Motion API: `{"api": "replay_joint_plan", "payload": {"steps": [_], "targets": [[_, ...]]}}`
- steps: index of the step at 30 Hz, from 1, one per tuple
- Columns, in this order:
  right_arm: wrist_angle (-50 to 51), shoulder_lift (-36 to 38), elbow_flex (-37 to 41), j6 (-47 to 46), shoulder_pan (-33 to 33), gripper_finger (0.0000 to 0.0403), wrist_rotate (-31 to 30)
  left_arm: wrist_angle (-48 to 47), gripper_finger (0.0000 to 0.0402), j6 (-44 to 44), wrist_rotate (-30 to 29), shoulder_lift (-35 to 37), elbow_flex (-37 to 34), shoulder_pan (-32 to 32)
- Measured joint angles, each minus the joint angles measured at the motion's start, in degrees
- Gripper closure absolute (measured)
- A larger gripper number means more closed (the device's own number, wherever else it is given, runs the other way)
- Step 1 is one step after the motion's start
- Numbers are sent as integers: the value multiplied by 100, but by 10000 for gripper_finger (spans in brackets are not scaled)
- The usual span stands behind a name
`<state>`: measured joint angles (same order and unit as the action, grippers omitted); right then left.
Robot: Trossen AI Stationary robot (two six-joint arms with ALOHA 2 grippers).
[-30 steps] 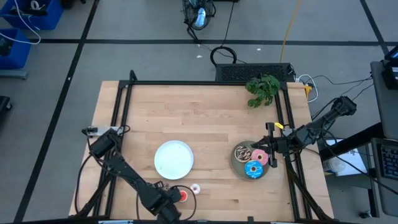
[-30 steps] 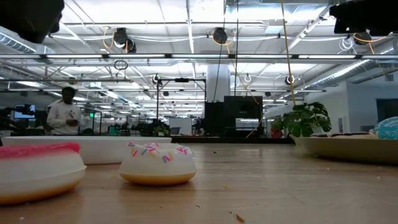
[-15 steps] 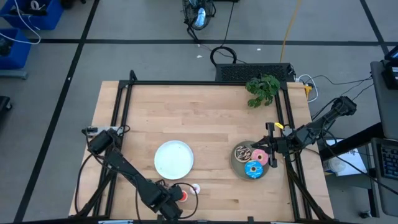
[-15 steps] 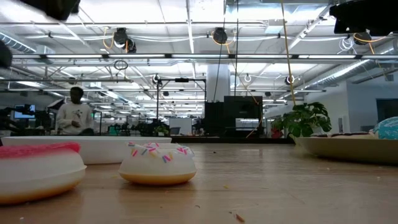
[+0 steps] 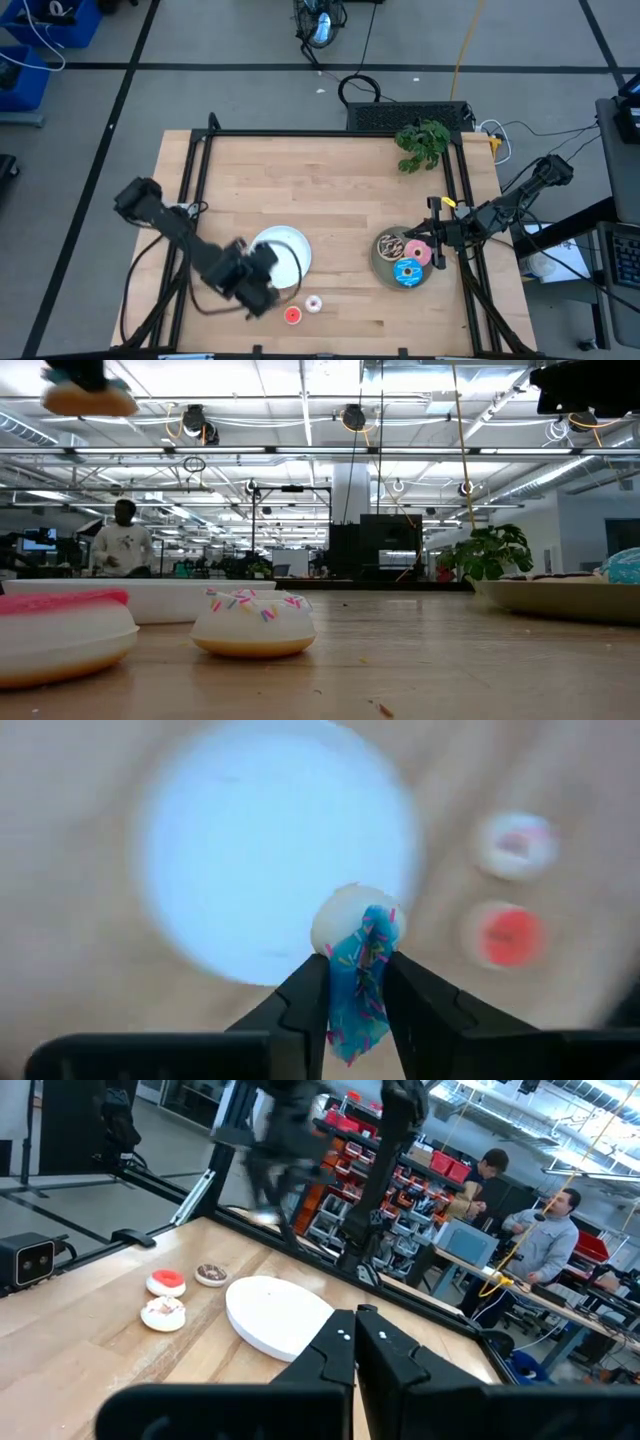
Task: Pick & Place donuts
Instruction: Put the small blue donut on the white plate
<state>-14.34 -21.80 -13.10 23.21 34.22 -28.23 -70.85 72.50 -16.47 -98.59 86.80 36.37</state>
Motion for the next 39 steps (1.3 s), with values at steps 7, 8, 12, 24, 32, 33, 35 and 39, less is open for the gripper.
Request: {"api": "replay_joint_plan", "payload": {"steps": [7,8,12,24,32,33,35,39], "targets": [[0,-2,0,20,-2,403,0,-332,305,-1556,-128,197,-2,-933],[2,-1,0,35,-1,403,0,-224,305,-1806,-102,166,-2,-1081],[2,-2,0,45,0,403,0,197,305,-2767,155,-147,-29,-1602],[2,-2,0,19,0,403,0,1142,304,-4075,1023,-1134,-564,-2396],[2,-2,0,21,0,403,0,1614,284,-4288,1302,-1282,-924,-2550],[2,-2,0,21,0,403,0,1665,273,-4276,1301,-1282,-931,-2550],[2,0,0,17,0,403,0,1718,245,-4259,1309,-1276,-919,-2544],[2,0,0,7,0,403,0,1718,179,-4287,1234,-1256,-879,-2543]]}}
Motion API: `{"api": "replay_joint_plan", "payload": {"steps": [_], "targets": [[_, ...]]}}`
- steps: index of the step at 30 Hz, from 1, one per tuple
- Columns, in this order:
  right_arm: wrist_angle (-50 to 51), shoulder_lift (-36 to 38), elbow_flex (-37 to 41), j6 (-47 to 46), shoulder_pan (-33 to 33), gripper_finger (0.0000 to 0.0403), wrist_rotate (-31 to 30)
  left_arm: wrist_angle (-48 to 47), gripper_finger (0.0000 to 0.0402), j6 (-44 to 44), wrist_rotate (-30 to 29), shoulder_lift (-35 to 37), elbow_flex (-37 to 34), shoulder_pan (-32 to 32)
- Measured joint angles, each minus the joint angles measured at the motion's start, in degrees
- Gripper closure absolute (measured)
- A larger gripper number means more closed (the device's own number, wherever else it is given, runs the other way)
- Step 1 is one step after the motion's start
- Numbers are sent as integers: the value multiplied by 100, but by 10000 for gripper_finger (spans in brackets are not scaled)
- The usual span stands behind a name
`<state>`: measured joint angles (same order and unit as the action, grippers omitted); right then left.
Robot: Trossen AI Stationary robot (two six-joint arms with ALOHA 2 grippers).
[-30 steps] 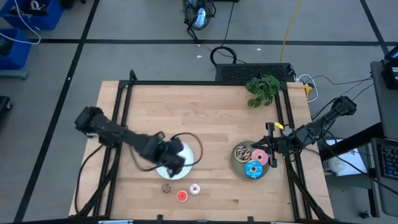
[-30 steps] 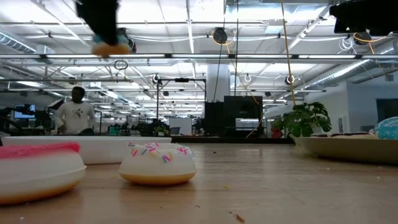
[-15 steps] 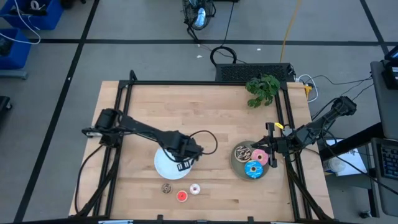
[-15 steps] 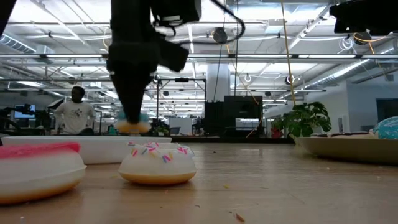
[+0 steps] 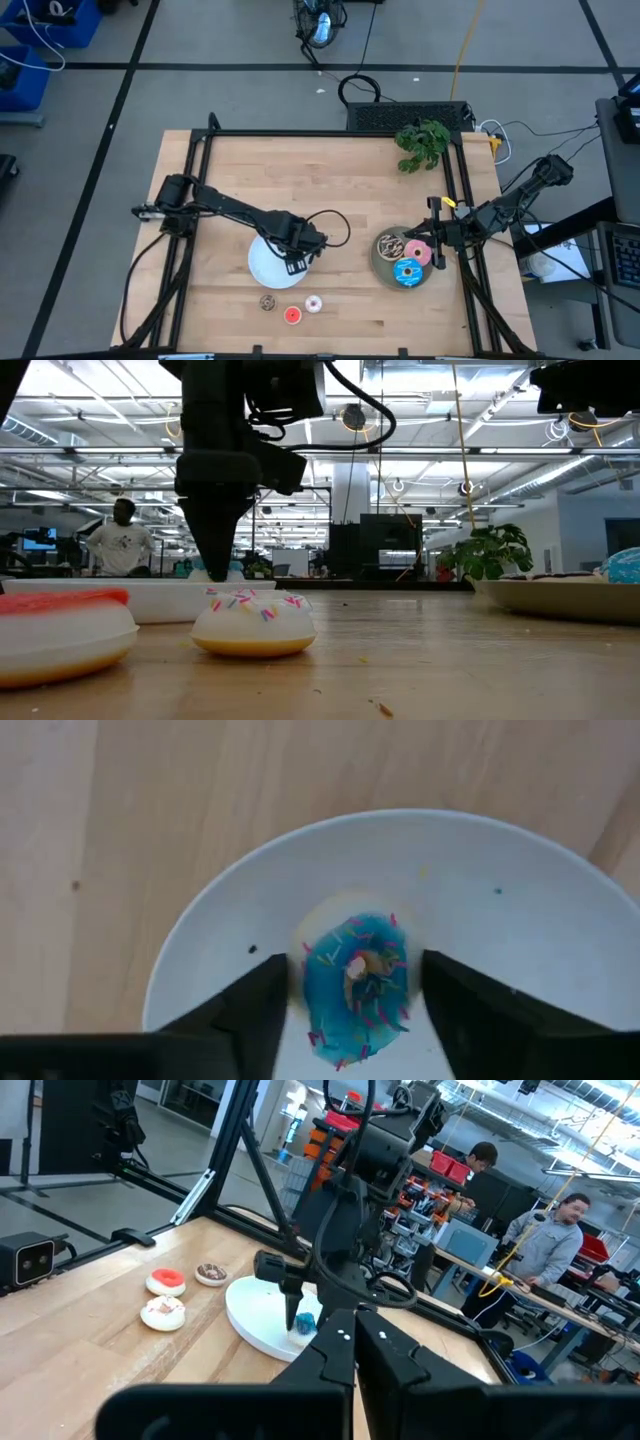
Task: Pick & Place donuts
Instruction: Put the small blue donut on the white plate, then put the small orange donut on the white plate
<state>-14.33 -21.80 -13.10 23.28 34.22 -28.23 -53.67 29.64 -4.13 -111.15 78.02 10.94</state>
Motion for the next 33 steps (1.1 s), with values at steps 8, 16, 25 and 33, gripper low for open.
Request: {"api": "replay_joint_plan", "payload": {"steps": [8,16,25,33], "targets": [[2,0,0,-4,0,403,0,-7,92,83,-136,-2,0,-7],[2,-2,0,-4,0,403,0,-167,58,55,-32,-2,63,-4],[4,-2,0,-4,0,403,0,-1618,62,910,685,-2,1497,378],[114,0,0,-4,0,403,1,-2095,121,1962,318,-2,2280,1646]]}}
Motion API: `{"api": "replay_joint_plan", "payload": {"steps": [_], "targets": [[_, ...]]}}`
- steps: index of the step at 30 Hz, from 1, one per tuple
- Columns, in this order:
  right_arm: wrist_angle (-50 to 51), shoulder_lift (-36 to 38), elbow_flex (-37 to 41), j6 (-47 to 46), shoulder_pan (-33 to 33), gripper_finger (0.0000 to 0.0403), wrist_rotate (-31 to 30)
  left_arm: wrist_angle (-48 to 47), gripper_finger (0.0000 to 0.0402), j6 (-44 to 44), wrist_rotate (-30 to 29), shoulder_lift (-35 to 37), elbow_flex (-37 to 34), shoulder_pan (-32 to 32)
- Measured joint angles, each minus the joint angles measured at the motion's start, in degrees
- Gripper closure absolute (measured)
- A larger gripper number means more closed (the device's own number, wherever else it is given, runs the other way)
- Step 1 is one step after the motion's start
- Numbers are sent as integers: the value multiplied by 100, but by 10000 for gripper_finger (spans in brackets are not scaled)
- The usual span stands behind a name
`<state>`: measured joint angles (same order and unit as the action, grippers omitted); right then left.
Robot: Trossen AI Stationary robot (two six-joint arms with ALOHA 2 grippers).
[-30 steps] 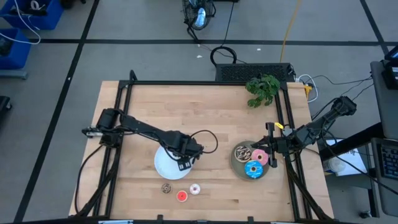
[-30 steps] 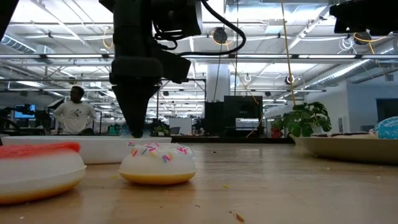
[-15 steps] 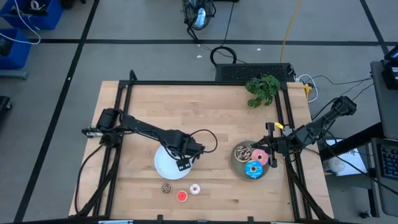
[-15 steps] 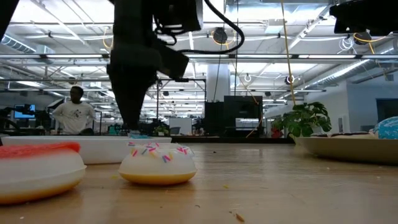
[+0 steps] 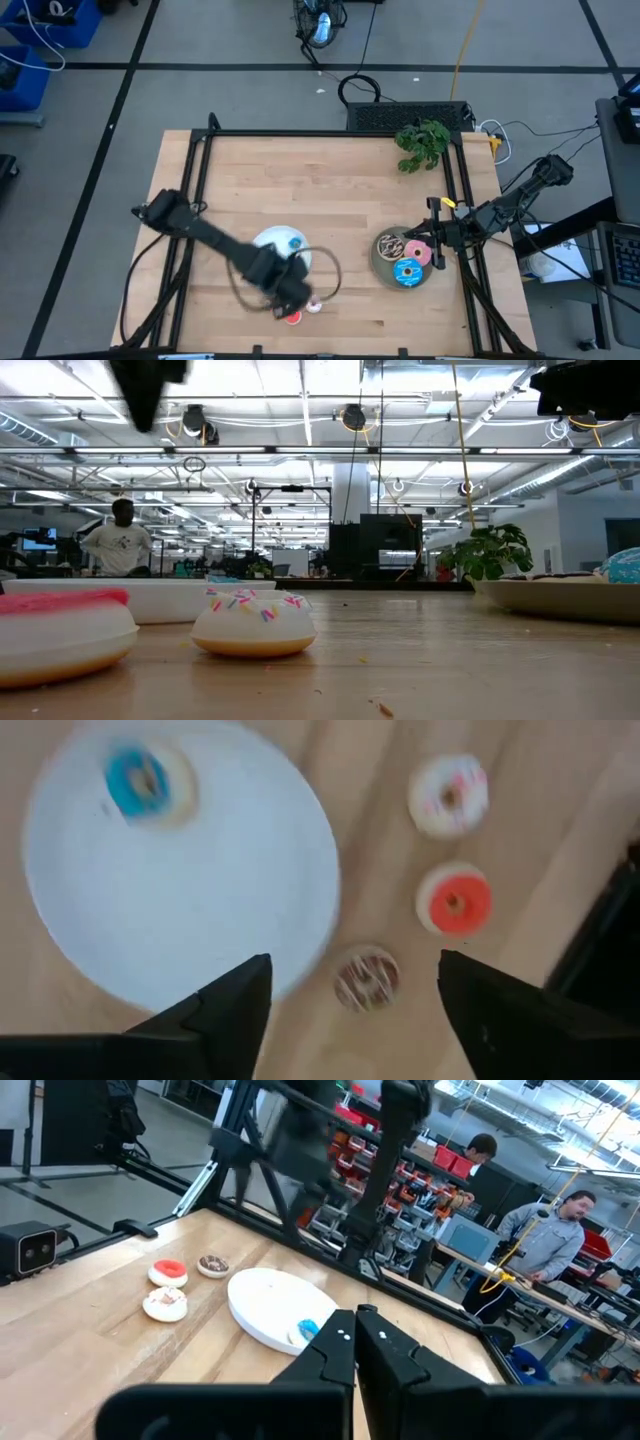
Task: Pick & Place donuts
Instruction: Put the small orange donut on the white plate
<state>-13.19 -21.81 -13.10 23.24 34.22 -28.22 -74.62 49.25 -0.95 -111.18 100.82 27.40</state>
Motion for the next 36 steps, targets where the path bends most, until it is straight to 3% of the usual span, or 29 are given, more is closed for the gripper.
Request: {"api": "replay_joint_plan", "payload": {"steps": [5,12,15,21,28,36], "targets": [[-9,-1,0,0,0,403,0,140,161,831,-334,0,-181,726],[-30,-2,0,0,0,403,1,1536,193,436,-1188,-9,-534,1121],[-29,-2,0,0,-1,403,-1,1771,184,594,-1088,-102,-538,971],[-42,0,0,0,-1,403,0,2059,135,62,-352,-616,-546,747],[-29,-2,0,-2,0,403,-1,2271,74,-831,-202,-861,-549,636],[-29,-2,0,0,-1,403,0,2400,83,-1187,-235,-859,-549,672]]}}
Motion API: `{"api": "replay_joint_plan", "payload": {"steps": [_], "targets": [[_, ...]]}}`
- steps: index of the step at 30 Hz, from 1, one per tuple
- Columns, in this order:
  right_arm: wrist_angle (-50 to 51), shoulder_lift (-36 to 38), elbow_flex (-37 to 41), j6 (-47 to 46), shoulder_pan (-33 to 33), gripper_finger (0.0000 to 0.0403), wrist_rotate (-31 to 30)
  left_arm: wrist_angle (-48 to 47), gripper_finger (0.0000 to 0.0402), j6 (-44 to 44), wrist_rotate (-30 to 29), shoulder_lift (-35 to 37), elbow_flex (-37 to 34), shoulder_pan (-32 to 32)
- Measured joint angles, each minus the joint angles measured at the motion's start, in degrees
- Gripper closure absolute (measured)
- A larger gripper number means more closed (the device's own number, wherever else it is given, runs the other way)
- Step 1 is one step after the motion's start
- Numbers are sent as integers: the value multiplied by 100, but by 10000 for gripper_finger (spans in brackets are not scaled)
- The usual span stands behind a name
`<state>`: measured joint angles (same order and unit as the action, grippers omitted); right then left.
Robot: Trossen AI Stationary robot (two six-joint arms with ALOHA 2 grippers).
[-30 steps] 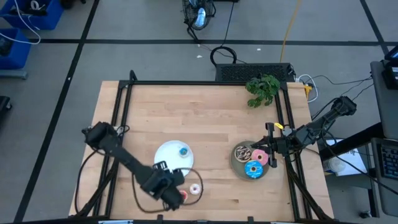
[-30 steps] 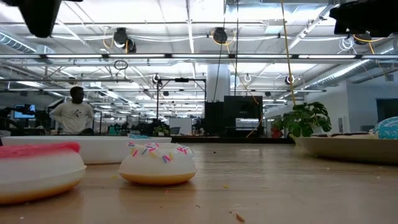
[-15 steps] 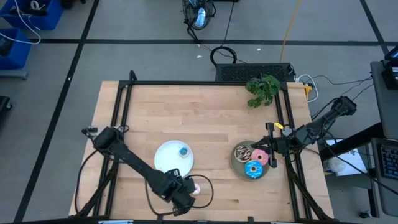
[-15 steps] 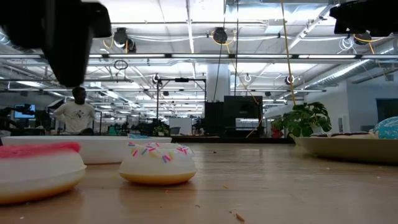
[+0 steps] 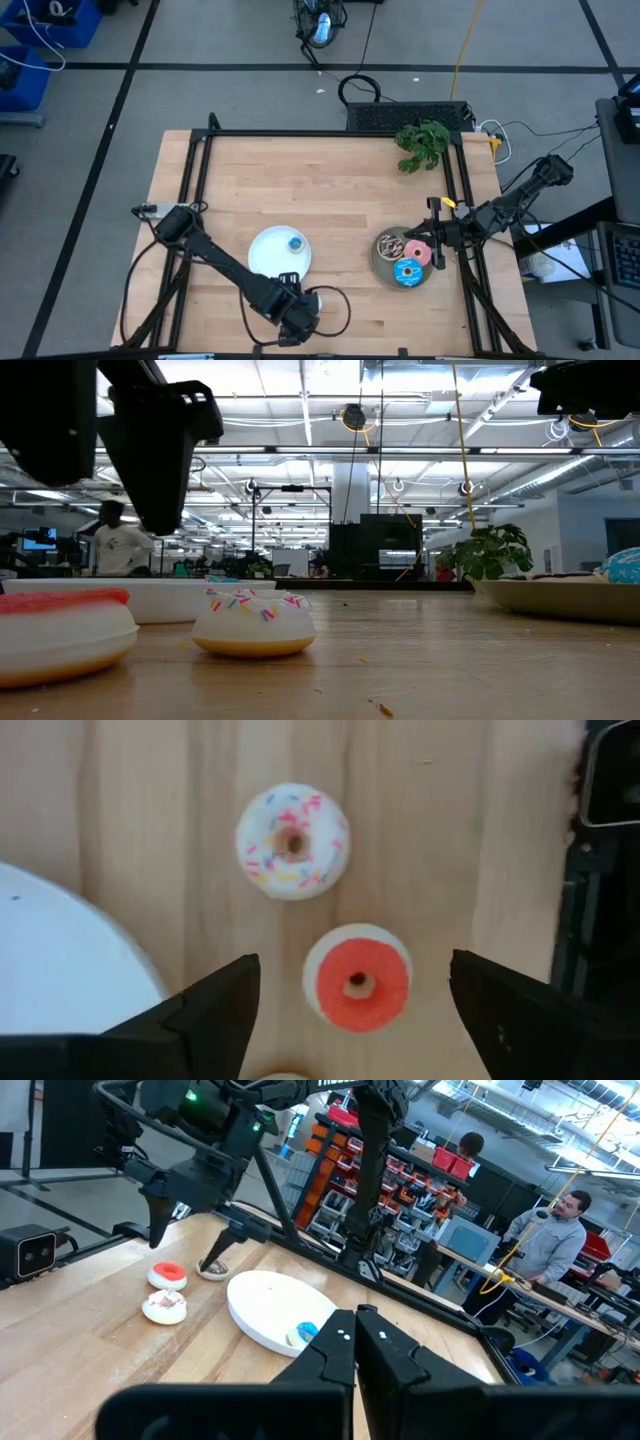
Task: Pick & Place donuts
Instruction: Put the small orange donut on the white plate
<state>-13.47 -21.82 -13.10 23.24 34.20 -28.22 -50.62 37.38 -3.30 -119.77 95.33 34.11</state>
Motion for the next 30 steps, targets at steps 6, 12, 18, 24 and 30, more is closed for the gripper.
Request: {"api": "replay_joint_plan", "payload": {"steps": [6,12,18,24,30], "targets": [[-2,2,0,0,-1,403,-1,105,109,-152,-66,-158,5,19],[-4,0,0,0,-1,403,-1,147,103,-167,-104,-302,2,64],[-24,0,0,0,-1,403,1,111,86,-122,-134,-299,2,121],[-42,0,0,0,0,403,0,217,94,-12,-88,-299,-81,150],[-43,2,0,0,-1,403,-1,383,111,82,-89,-299,-386,192]]}}
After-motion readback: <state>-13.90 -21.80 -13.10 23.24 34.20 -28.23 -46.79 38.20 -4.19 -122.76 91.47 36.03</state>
